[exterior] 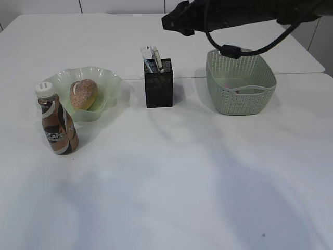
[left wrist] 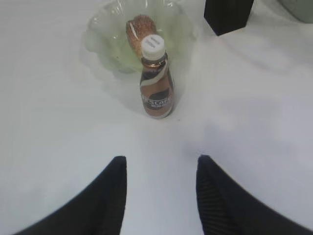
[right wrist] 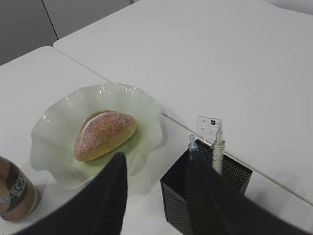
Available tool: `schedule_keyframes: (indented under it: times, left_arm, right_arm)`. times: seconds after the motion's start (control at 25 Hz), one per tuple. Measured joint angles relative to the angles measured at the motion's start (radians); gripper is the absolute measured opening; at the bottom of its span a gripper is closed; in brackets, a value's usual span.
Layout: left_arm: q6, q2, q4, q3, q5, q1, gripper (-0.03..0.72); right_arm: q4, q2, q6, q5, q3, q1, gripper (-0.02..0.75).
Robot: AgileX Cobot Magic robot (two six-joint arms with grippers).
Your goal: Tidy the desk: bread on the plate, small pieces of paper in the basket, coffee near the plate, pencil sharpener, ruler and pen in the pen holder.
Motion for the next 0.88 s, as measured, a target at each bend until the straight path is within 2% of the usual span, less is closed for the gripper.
schedule_keyframes:
  times: [0.24,0.56,0.68,0.88]
  left_arm:
    - [0.0,-0.188,-0.037,0.0,0.108,0.0,0.328]
    - [0.013,-0.432,-0.073,0.0,0.361,0.0,0.328]
    - [0.022,-0.512,-0.107,0.0,0.438,0.0,0.328]
    - [0.026,-0.647,-0.205,0.004,0.453,0.0,0.328]
  right_arm:
    - [0.0,-0.145,-0.015,-0.002,0.1,-0.005,0.33]
    - [0.0,-0.317,-0.019,-0.009,0.245,-0.005,0.33]
    - [0.0,-0.356,-0.007,-0.023,0.276,-0.005,0.33]
    - [0.0,-0.401,0.016,-0.059,0.303,-0.005,0.33]
